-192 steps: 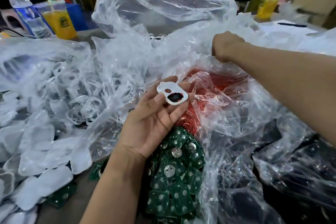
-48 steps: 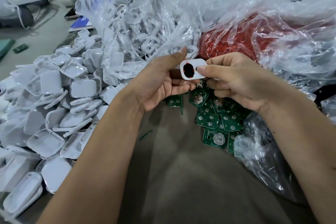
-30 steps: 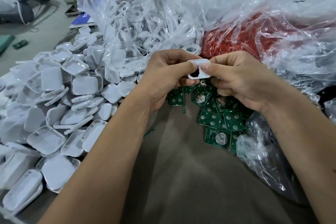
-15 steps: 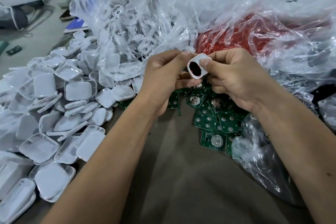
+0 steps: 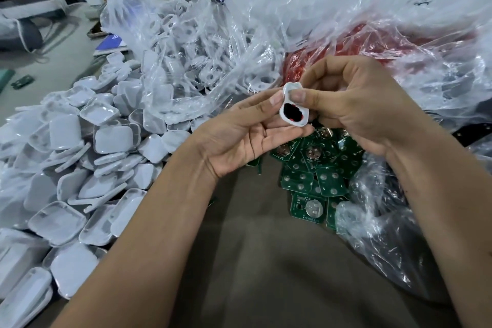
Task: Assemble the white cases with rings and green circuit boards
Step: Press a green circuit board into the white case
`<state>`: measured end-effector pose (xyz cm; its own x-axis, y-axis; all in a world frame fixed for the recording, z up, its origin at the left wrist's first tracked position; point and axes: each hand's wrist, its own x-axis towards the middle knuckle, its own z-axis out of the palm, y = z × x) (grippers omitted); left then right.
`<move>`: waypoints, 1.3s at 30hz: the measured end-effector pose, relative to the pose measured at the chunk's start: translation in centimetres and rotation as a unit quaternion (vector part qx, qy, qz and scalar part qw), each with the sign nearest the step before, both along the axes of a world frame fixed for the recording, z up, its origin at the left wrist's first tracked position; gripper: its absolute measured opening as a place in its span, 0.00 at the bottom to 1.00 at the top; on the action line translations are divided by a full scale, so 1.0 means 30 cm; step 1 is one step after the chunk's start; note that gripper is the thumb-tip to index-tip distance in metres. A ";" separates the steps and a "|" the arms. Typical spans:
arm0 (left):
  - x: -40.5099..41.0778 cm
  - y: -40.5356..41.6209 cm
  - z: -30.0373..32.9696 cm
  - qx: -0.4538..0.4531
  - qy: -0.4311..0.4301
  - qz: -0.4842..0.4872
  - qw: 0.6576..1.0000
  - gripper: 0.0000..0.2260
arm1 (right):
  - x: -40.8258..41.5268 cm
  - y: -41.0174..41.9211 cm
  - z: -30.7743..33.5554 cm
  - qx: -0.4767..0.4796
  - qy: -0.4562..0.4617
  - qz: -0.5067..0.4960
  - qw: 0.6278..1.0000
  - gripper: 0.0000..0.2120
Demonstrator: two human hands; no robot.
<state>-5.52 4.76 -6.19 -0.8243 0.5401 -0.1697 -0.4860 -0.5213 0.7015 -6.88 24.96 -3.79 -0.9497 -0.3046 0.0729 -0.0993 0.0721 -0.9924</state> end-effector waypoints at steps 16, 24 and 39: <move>-0.010 -0.019 0.018 0.133 0.027 0.056 0.989 0.17 | -0.004 -0.033 -0.017 -0.044 0.053 -0.057 0.996 0.09; -0.022 -0.040 0.023 0.192 0.016 0.132 0.972 0.15 | -0.012 -0.031 -0.045 0.014 0.097 -0.055 0.994 0.18; -0.032 -0.048 -0.006 0.095 0.075 0.115 0.986 0.17 | -0.002 -0.019 -0.024 -0.095 0.065 -0.110 0.987 0.07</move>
